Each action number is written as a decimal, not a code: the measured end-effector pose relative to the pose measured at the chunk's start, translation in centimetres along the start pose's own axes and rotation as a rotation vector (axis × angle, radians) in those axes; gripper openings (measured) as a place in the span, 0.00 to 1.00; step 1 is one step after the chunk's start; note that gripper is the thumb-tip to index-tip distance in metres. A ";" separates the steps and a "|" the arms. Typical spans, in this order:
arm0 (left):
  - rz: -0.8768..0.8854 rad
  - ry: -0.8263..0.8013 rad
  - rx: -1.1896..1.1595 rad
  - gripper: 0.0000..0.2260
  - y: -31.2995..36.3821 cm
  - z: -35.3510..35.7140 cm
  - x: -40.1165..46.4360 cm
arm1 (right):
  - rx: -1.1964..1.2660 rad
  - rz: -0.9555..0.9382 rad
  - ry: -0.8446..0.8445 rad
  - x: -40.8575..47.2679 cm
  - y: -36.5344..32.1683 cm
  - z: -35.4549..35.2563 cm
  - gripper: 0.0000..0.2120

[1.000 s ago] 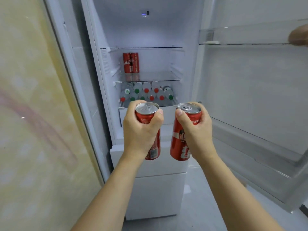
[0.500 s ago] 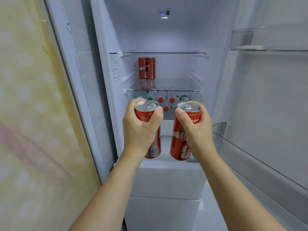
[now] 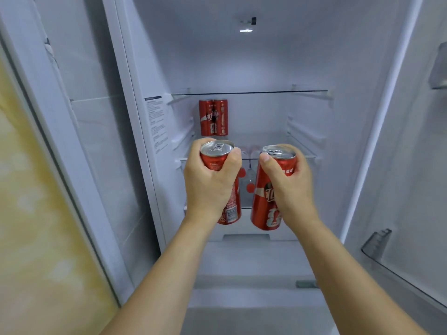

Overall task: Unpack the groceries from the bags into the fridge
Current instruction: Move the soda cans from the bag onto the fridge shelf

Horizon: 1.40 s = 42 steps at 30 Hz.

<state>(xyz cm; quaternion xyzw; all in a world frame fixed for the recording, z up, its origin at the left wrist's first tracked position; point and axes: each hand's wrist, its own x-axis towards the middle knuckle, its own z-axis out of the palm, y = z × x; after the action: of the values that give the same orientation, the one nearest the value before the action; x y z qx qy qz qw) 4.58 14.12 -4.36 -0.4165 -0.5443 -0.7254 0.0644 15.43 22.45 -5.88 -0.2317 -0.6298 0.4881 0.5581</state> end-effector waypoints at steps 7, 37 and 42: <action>-0.014 0.031 -0.001 0.12 -3.8 2.3 5.5 | -0.007 0.007 0.008 6.2 1.8 1.8 0.18; -0.075 0.083 0.187 0.19 -14.8 7.8 19.9 | -0.011 -0.057 -0.206 22.9 9.0 10.2 0.22; -0.045 0.061 0.276 0.20 -17.3 8.1 22.4 | 0.014 -0.079 -0.265 24.6 10.9 12.7 0.23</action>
<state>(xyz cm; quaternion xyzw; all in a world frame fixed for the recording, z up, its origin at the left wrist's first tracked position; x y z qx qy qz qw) -15.01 35.92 -1.48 -0.3689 -0.6460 -0.6572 0.1214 -5.82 43.07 -2.38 -0.1365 -0.7031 0.4964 0.4904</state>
